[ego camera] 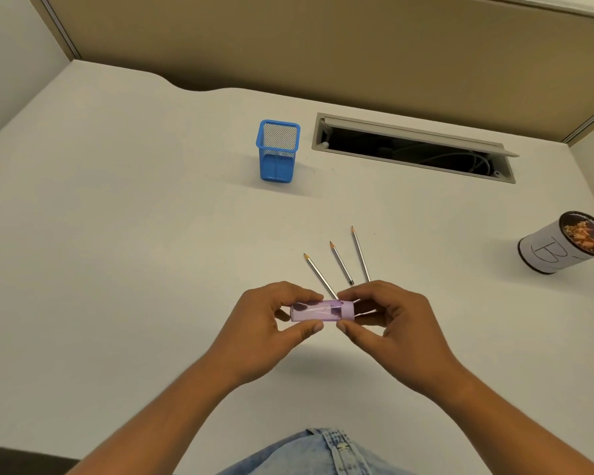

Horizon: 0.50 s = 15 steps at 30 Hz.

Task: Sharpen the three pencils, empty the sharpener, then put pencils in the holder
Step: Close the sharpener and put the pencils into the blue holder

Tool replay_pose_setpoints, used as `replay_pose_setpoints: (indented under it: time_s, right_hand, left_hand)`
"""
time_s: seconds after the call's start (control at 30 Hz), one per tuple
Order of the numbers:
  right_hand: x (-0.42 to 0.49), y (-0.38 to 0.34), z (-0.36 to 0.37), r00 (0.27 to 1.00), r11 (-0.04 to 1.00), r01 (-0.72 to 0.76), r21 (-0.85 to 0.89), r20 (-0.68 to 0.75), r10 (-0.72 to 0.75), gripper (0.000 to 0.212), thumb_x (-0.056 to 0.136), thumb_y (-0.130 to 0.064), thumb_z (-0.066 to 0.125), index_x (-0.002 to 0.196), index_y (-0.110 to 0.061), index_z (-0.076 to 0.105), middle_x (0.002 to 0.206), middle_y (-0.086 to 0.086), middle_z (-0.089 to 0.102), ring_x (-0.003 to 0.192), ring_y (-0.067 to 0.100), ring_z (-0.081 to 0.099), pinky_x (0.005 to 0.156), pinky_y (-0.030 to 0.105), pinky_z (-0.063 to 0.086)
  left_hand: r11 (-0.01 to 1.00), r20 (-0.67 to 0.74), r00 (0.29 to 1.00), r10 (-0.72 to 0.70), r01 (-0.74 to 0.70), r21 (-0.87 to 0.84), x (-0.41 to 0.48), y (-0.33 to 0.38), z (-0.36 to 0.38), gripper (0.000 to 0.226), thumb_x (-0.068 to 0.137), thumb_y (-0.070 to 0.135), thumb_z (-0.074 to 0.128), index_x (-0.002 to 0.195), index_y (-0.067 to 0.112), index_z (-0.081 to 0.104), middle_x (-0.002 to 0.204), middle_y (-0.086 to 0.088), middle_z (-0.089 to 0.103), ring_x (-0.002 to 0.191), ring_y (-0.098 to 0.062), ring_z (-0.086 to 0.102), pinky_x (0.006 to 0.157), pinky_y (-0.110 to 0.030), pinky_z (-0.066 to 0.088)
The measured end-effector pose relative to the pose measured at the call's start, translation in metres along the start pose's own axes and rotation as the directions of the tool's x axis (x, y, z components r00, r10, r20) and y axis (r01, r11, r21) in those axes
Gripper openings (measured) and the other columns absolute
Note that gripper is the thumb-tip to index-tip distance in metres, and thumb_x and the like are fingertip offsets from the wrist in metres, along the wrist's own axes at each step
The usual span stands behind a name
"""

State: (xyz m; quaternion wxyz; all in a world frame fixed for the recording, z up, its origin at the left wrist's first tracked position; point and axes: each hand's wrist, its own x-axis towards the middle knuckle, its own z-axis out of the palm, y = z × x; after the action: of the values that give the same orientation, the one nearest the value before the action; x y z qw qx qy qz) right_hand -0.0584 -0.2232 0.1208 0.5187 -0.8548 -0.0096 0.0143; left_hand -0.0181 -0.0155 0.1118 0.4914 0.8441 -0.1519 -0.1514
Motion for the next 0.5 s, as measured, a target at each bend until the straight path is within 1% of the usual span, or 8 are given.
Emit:
replay_pose_setpoints:
  time_s: [0.07,0.17,0.23,0.3,0.4,0.5]
  right_hand:
    - [0.0,0.012,0.004,1.0,1.0,-0.012,-0.019,0.002,0.012,0.028,0.076,-0.008,0.081,0.1,-0.02,0.073,0.096,-0.009,0.074,0.086,0.013,0.072,0.077,0.025,0.061]
    - [0.001,0.03,0.009,0.999,0.995,-0.024,-0.092,0.021,0.026,0.029,0.075,-0.013,0.081,0.102,-0.023,0.072,0.097,-0.013,0.073,0.089,0.01,0.07,0.077,0.023,0.059]
    - [0.003,0.041,0.012,0.999,0.987,-0.031,-0.158,0.026,0.036,0.032,0.075,-0.016,0.081,0.105,-0.025,0.072,0.098,-0.015,0.072,0.09,0.007,0.067,0.076,0.022,0.057]
    - [0.005,0.05,0.015,0.999,0.98,-0.035,-0.195,0.033,0.042,0.033,0.075,-0.016,0.081,0.106,-0.024,0.072,0.1,-0.014,0.071,0.09,0.005,0.066,0.076,0.022,0.056]
    - [0.009,0.061,0.021,0.998,0.974,-0.021,-0.228,0.048,0.033,0.028,0.076,-0.015,0.08,0.102,-0.023,0.073,0.098,-0.01,0.068,0.086,0.007,0.065,0.075,0.02,0.056]
    - [0.011,0.073,0.028,0.997,0.955,-0.01,-0.295,0.076,0.034,0.023,0.077,-0.02,0.079,0.099,-0.024,0.073,0.095,-0.008,0.064,0.084,0.008,0.064,0.075,0.021,0.056]
  left_hand:
    - [0.997,0.015,0.999,0.029,-0.029,0.069,0.003,-0.01,0.006,0.025,0.082,0.028,0.076,0.106,0.035,0.072,0.099,0.019,0.069,0.092,-0.005,0.064,0.073,-0.017,0.052]
    - [0.988,0.018,0.999,0.035,-0.037,0.148,0.007,-0.022,0.017,0.026,0.083,0.029,0.075,0.108,0.033,0.071,0.1,0.014,0.067,0.09,-0.005,0.061,0.075,-0.02,0.05]
    - [0.978,0.012,1.0,0.019,-0.021,0.207,0.01,-0.03,0.025,0.029,0.083,0.031,0.074,0.111,0.032,0.069,0.103,0.014,0.067,0.092,-0.004,0.06,0.081,-0.022,0.05]
    - [0.965,0.0,1.0,0.003,-0.003,0.261,0.013,-0.036,0.031,0.031,0.084,0.034,0.073,0.114,0.032,0.067,0.108,0.014,0.068,0.098,-0.006,0.059,0.088,-0.025,0.05]
    - [0.932,0.01,1.0,-0.001,-0.003,0.362,0.018,-0.042,0.038,0.03,0.084,0.038,0.071,0.113,0.031,0.069,0.109,0.01,0.07,0.101,-0.011,0.058,0.087,-0.026,0.048]
    - [0.905,0.036,0.999,0.035,-0.047,0.422,0.022,-0.05,0.042,0.026,0.085,0.037,0.07,0.11,0.029,0.072,0.108,0.008,0.069,0.103,-0.015,0.056,0.087,-0.03,0.047]
